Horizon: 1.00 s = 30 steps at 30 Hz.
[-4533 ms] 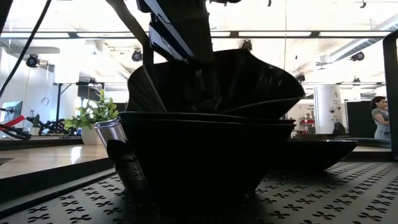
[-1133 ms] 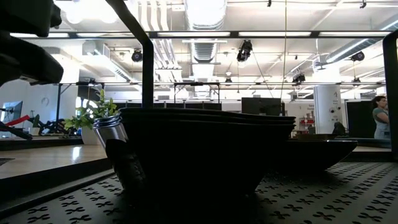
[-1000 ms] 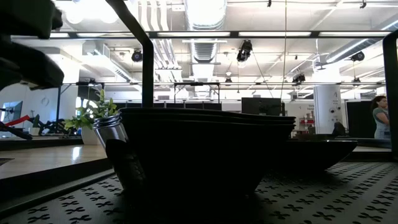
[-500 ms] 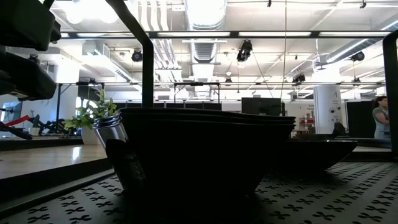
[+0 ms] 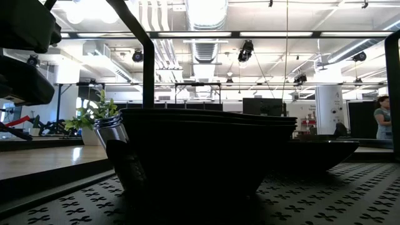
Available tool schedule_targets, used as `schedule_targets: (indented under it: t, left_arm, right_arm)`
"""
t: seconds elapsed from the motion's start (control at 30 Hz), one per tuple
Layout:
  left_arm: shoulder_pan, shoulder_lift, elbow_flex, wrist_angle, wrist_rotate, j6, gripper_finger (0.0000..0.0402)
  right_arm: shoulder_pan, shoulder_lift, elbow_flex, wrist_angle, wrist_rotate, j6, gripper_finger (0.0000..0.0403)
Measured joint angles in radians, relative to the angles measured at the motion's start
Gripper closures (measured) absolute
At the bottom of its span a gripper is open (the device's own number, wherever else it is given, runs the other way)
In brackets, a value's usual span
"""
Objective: Pick & Place Mini shaped plates
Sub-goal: Stack the square plate on top of the other square plates on the shelf
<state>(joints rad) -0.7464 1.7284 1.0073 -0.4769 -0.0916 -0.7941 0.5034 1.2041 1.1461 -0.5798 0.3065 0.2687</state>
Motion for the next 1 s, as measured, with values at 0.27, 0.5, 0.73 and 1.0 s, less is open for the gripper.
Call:
schedule_targets:
  t: [0.27, 0.5, 0.73, 1.0]
  left_arm:
    - [0.003, 0.001, 0.0, 0.0, 0.008, 0.044, 0.0392]
    - [0.003, -0.005, 0.012, -0.035, 0.016, 0.06, 0.0399]
    - [0.004, -0.095, 0.021, -0.133, -0.007, 0.065, 0.0401]
    - [0.005, -0.248, 0.042, -0.257, -0.106, 0.045, 0.0401]
  right_arm:
    - [0.0, 0.0, 0.0, 0.0, 0.0, 0.0, 0.0344]
    - [0.0, 0.0, 0.0, 0.0, 0.0, 0.0, 0.0344]
    - [0.0, 0.0, 0.0, 0.0, 0.001, -0.001, 0.0344]
    - [0.0, 0.0, 0.0, 0.0, 0.001, -0.025, 0.0344]
